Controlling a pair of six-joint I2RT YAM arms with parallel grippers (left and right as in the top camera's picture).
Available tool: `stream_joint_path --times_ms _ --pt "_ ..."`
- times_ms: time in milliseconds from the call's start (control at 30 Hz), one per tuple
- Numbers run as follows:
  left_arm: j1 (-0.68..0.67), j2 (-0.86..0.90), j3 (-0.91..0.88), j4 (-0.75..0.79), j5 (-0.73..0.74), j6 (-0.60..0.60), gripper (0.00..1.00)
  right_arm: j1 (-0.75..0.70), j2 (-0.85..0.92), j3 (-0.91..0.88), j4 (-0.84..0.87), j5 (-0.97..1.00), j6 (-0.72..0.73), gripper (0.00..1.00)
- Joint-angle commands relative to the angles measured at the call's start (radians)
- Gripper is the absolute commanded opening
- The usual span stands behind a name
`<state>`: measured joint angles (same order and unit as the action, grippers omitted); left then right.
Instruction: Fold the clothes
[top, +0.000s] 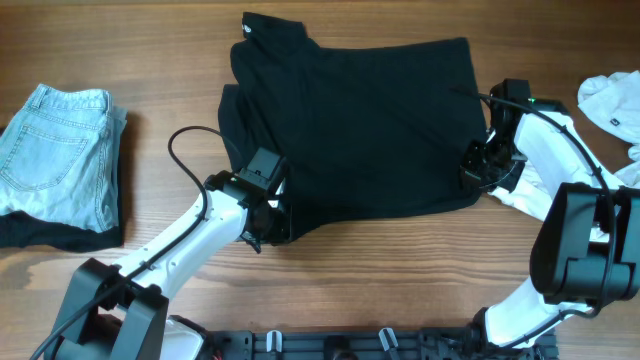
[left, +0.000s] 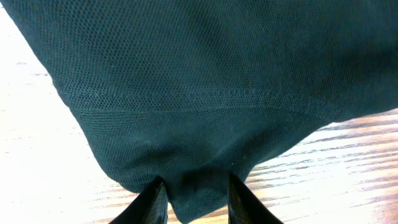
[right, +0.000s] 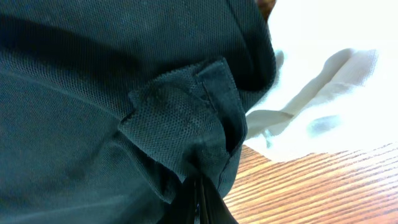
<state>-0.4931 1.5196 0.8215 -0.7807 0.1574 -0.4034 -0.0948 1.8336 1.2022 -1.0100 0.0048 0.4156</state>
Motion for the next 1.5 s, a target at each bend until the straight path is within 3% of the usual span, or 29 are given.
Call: stream_joint_path --times_ms 0,100,167,267,467,633,900,1100,1200,1233,1267,1300,1333,1367,1467 --pt "-0.019 0.007 -0.019 0.001 0.017 -0.01 0.31 0.002 0.008 0.0 -0.003 0.024 0.005 0.05" --pt "-0.03 0.007 -0.087 0.064 0.018 -0.01 0.28 0.002 0.008 0.0 -0.004 0.024 0.006 0.04" --pt "-0.03 0.007 -0.1 0.111 0.017 -0.009 0.04 0.002 0.008 0.0 -0.004 0.024 0.006 0.04" --pt "-0.026 0.005 -0.089 0.154 0.018 -0.009 0.04 0.002 0.008 0.0 -0.009 0.023 0.006 0.04" --pt "0.109 -0.214 0.088 -0.015 0.018 0.053 0.04 -0.034 -0.111 0.029 0.0 -0.006 -0.06 0.05" --pt "0.177 -0.234 0.09 0.118 0.066 0.056 0.04 -0.034 -0.159 0.038 0.142 -0.041 -0.124 0.04" --pt "0.302 -0.02 0.09 0.518 0.071 0.052 0.04 -0.034 -0.153 0.037 0.402 -0.084 -0.128 0.04" --pt "0.302 0.149 0.09 0.792 0.07 0.051 0.04 -0.033 -0.081 0.037 0.549 -0.167 -0.125 0.04" --pt "0.302 0.184 0.09 0.919 0.029 0.051 0.04 -0.034 -0.022 0.037 0.708 -0.213 -0.124 0.04" --pt "0.306 0.184 0.09 0.951 0.021 0.051 0.07 -0.034 -0.013 0.037 0.737 -0.213 -0.126 0.18" --pt "0.312 0.184 0.09 0.961 0.021 0.051 0.24 -0.034 -0.011 0.037 0.742 -0.207 -0.128 0.37" --pt "0.32 0.184 0.09 0.948 0.027 0.051 0.37 -0.034 -0.011 0.037 0.732 -0.197 -0.129 0.38" --pt "0.323 0.184 0.09 0.919 0.034 0.051 0.43 -0.034 -0.011 0.037 0.706 -0.18 -0.13 0.38" --pt "0.323 0.184 0.09 0.848 0.034 0.051 0.57 -0.034 -0.011 0.035 0.643 -0.134 -0.153 0.38" --pt "0.322 0.184 0.09 0.708 0.033 0.051 0.66 -0.034 0.007 0.018 0.55 -0.091 -0.215 0.36"
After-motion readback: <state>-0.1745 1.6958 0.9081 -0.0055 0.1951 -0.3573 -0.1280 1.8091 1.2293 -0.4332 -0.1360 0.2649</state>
